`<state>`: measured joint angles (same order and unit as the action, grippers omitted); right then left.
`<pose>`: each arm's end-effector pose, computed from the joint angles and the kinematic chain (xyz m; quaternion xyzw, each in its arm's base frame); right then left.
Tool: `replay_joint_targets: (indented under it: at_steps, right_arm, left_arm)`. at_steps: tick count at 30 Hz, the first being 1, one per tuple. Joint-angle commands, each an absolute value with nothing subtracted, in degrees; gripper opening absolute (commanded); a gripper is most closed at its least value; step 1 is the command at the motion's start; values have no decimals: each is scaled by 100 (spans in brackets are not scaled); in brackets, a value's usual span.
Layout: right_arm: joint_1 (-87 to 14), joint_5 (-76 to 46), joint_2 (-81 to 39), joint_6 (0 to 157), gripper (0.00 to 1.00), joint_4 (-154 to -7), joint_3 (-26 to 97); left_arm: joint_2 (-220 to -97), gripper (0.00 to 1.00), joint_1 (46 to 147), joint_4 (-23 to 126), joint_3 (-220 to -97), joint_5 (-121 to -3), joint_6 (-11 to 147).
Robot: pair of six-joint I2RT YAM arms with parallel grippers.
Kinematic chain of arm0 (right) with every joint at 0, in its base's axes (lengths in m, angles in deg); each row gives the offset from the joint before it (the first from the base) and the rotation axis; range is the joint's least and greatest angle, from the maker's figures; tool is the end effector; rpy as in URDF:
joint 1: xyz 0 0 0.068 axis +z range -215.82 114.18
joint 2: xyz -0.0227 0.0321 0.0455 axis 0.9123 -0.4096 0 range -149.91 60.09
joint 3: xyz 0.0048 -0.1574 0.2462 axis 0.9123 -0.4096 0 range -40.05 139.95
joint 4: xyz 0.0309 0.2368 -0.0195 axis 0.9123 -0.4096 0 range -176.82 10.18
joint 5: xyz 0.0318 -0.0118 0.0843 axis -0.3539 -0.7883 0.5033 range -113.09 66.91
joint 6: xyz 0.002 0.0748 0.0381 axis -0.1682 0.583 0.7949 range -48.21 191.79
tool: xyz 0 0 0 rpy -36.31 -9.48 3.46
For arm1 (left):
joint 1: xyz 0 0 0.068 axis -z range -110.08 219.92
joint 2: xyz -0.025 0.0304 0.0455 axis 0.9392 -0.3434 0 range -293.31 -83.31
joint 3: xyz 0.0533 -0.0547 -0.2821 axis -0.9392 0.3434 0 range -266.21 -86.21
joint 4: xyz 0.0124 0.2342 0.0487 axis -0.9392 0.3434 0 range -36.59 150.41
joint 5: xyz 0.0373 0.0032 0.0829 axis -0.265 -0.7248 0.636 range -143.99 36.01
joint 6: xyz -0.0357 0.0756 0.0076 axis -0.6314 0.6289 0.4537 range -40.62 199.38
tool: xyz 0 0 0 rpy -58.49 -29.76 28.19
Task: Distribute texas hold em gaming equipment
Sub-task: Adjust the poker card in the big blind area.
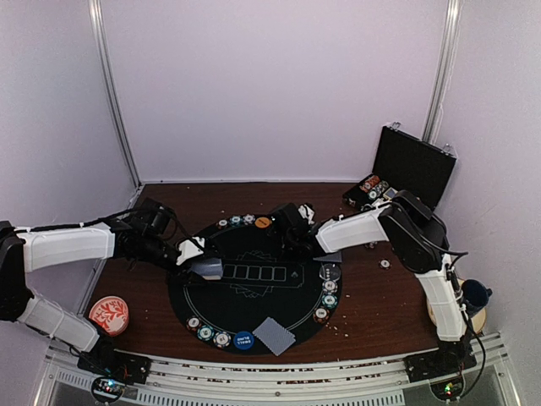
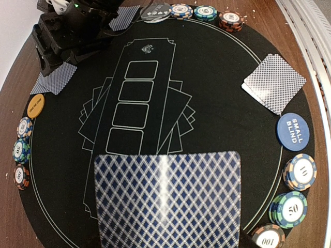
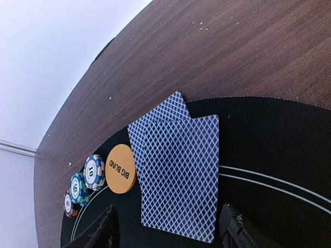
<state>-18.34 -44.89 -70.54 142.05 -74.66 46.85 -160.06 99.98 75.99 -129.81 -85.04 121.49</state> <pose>0.3701 0.3631 0.1306 0.2551 0.8511 0.2767 0.3661 0.1975 -0.1582 0.2058 0.6061 0.6976 -0.2246 0.3091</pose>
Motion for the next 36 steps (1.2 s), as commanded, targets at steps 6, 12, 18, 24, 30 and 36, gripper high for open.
replay_joint_targets:
  at_steps: [6,12,18,24,30,36]
  right_arm:
    - [-1722,-4493,-6885,14098,69,-7717,4441]
    - [-1480,-4575,-6796,13984,69,-7949,4623]
    - [-1458,-4725,-7108,13945,69,-8324,5044]
    - [-1475,-4971,-7589,13747,70,-8996,5810]
    - [-1490,-4935,-7857,13696,70,-9227,6120]
    - [-1529,-5223,-7905,13611,70,-9534,6254]
  left_arm:
    - [-15925,13,10020,7476,-13007,-8588,12183]
    - [-15910,13,10016,7478,-13008,-8576,12175]
    - [-15873,13,10017,7483,-13003,-8584,12174]
    - [-15903,13,10020,7482,-13007,-8577,12190]
    - [-15889,13,10019,7476,-12998,-8588,12193]
    - [-15877,13,10019,7480,-12998,-8586,12192]
